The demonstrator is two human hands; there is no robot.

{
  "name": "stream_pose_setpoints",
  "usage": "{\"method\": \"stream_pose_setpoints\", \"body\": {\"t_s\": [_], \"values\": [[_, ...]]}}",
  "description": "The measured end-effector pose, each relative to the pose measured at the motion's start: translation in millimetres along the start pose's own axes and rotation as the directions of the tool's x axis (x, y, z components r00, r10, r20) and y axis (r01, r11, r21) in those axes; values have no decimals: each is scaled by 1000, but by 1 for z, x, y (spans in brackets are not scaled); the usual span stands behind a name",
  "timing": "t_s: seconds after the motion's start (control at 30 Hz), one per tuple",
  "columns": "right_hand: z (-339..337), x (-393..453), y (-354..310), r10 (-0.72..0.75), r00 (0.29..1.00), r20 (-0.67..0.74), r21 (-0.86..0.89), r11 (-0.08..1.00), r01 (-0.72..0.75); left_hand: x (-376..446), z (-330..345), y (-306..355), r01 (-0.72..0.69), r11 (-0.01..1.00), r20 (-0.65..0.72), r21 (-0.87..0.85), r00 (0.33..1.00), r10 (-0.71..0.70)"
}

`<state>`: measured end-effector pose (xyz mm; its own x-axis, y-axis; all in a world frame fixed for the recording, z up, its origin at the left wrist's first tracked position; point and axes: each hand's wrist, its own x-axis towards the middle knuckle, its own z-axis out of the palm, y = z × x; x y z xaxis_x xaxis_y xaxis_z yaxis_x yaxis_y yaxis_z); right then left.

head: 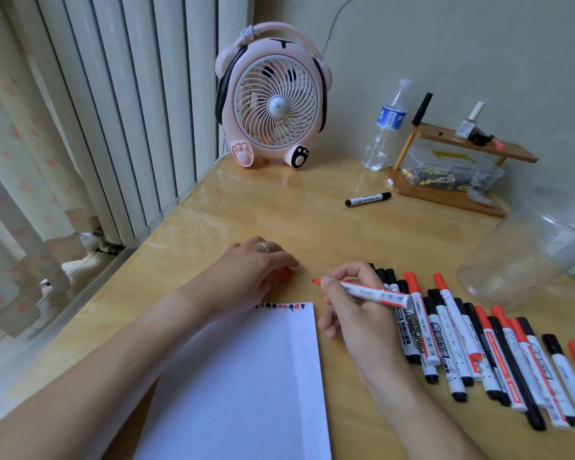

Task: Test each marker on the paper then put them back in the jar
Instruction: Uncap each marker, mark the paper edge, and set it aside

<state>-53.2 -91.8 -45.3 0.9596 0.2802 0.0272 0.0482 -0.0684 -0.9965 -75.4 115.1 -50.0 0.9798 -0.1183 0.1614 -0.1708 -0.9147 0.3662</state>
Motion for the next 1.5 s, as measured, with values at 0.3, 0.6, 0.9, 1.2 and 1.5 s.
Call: {"method": "stream_pose_setpoints", "body": {"t_s": [0.3, 0.6, 0.9, 1.2, 1.5], "values": [[0, 0, -2, -13, 999, 46, 123, 992, 7, 4, 5, 0, -118, 973, -231, -196, 970, 71], [-2, 1, -2, -35, 994, 104, 138, 990, 20, 1, 5, 11, -241, 948, -231, -207, 954, 192], [-11, 8, -3, -99, 988, 119, 89, 992, 89, 1, 8, 6, -224, 963, -129, -152, 970, 206], [-12, 8, -4, -94, 988, 126, 130, 988, 78, 0, 6, 9, -273, 943, -218, -192, 948, 230], [-7, 4, -2, -113, 992, 61, 173, 980, 101, -1, 12, 21, -286, 937, -331, -200, 920, 210]]}}
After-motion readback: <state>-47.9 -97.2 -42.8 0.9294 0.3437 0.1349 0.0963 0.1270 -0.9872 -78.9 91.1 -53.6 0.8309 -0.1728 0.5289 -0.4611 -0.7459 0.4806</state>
